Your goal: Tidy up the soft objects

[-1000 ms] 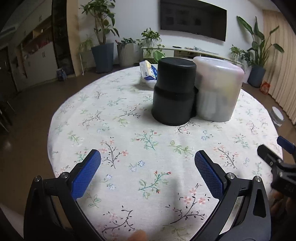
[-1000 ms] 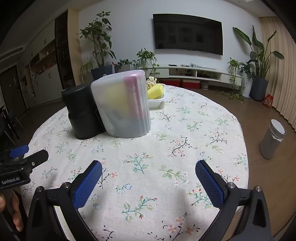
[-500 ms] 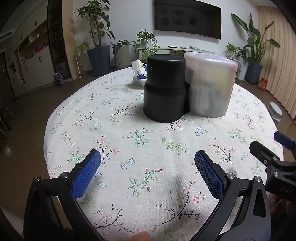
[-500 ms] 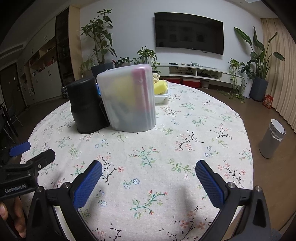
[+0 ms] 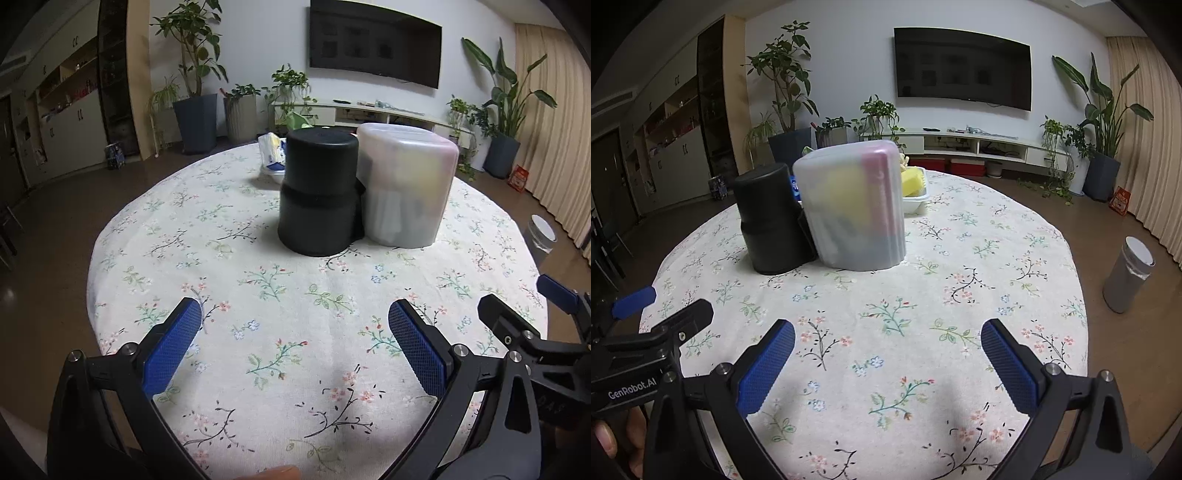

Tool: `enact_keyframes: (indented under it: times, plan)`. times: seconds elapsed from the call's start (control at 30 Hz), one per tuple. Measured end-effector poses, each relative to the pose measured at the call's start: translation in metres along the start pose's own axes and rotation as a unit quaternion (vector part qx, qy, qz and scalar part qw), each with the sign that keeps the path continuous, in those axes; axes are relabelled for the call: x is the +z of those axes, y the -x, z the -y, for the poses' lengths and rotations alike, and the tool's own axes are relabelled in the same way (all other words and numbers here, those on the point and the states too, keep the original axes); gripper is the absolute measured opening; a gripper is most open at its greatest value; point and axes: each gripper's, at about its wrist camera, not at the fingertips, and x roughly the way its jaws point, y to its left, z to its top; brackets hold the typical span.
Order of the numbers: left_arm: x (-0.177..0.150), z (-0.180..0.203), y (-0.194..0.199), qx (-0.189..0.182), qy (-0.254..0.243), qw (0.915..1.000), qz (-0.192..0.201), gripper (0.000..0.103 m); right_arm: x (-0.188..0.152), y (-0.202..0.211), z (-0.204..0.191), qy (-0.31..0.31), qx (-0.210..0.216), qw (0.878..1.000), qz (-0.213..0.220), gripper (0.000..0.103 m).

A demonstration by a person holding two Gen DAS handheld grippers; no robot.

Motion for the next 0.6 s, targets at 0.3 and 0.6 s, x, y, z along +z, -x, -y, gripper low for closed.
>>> enact_keyframes:
  times: [0.3,0.6]
  plan:
    - [0.0,-0.006,0.012,-0.006,0.013,0.9999,0.009,0.103,0.005,0.014,-0.007,0.008,-0.011,1.0,0.01,0.103]
    - [0.003,-0.009,0.016,0.001,0.012,0.9999,0.011,0.103,0.01,0.028,-0.008,0.011,-0.015,1.0,0.02,0.103]
